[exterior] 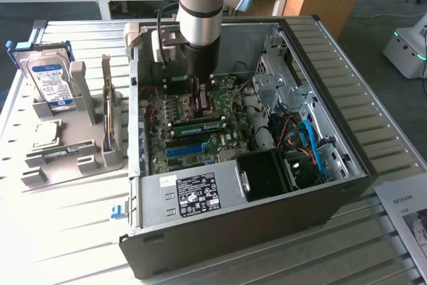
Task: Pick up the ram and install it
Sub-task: 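Press down the ram until it locks into place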
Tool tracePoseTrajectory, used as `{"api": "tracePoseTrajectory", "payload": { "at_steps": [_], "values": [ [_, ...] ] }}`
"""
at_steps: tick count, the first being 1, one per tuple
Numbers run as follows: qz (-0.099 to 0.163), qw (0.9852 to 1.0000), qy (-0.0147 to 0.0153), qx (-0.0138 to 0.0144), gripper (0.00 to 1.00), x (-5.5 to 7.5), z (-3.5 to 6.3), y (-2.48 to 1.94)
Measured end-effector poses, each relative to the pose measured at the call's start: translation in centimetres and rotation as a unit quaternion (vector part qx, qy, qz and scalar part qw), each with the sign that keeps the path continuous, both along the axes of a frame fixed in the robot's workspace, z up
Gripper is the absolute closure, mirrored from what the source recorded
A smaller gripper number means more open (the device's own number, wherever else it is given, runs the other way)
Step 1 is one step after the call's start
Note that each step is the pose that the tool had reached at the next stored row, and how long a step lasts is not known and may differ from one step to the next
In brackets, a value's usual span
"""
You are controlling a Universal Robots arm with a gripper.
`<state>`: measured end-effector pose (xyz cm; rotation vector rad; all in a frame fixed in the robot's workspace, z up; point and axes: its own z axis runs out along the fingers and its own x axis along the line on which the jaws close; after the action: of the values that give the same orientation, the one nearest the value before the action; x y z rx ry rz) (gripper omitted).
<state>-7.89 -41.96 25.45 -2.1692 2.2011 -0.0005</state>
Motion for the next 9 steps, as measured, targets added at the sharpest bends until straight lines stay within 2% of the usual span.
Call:
{"api": "tracePoseTrajectory", "payload": {
  "at_steps": [9],
  "values": [
    [0.0,1.0,0.0012,0.0,0.9,0.0,1.18,0.0]
  ]
}}
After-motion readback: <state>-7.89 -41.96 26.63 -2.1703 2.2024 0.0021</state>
